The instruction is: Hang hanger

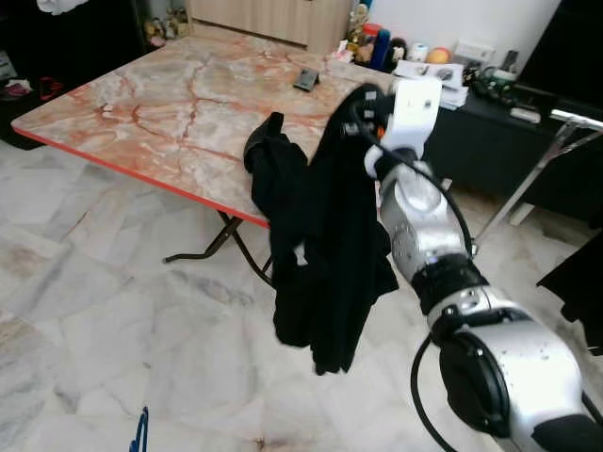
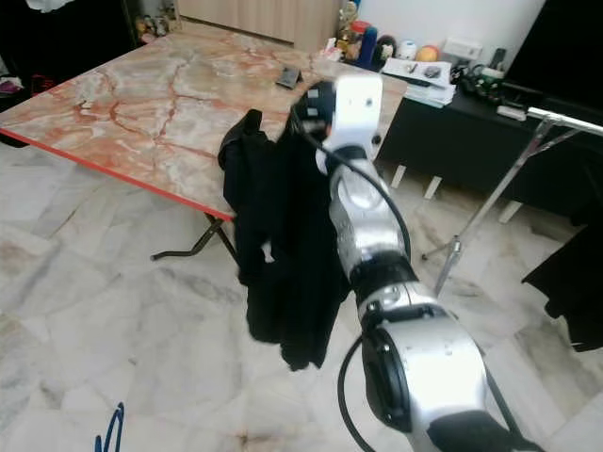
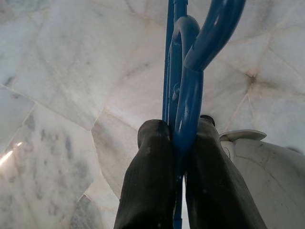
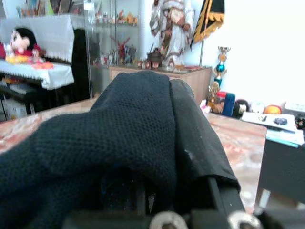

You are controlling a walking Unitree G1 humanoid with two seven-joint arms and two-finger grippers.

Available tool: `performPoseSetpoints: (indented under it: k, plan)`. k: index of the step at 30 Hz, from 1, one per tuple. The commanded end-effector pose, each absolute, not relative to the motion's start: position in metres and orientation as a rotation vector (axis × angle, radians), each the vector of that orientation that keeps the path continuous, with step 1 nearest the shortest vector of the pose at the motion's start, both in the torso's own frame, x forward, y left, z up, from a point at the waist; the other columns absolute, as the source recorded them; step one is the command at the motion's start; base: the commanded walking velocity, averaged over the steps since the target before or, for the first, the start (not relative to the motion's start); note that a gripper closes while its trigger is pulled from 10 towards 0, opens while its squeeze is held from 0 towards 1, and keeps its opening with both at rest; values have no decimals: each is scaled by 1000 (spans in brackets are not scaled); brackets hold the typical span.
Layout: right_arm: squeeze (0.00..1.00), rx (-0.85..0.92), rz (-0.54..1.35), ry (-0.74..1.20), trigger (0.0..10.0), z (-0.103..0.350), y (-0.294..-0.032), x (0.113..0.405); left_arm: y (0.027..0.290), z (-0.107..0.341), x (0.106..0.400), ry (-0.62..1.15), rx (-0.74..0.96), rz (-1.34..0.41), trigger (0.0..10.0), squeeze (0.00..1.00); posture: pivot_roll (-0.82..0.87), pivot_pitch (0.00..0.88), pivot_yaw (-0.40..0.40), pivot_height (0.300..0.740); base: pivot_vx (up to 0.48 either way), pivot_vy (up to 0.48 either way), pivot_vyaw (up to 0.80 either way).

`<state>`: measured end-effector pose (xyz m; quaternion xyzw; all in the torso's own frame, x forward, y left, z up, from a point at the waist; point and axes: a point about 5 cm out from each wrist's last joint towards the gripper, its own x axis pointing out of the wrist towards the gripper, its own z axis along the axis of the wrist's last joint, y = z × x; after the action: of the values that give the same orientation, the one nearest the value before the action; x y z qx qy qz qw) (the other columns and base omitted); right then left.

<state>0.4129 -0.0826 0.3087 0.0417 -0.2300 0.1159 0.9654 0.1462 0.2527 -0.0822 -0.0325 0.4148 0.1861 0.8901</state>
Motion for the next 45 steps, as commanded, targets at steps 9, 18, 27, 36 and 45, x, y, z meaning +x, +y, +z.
performPoseSetpoints:
  k: [9,18,27,36,45]
  plan:
    - [0,116,220,-525,10000,328,-89,413,244,-88,139,890,-93,381,10000,0,64,139,-96,740,319,0,0]
    - [0,116,260,-534,10000,337,-80,413,243,-89,137,901,-95,380,10000,0,63,137,-97,740,320,0,0]
    - [0,122,337,-556,10000,349,-64,410,243,-89,138,901,-99,383,10000,0,71,126,-103,740,323,0,0]
    - [0,146,541,-587,10000,358,-30,399,243,-89,137,901,-103,387,10000,0,78,120,-111,740,326,0,0]
    - [0,251,781,-582,10000,366,17,381,244,-89,135,905,-99,391,10000,0,82,123,-112,740,328,0,0]
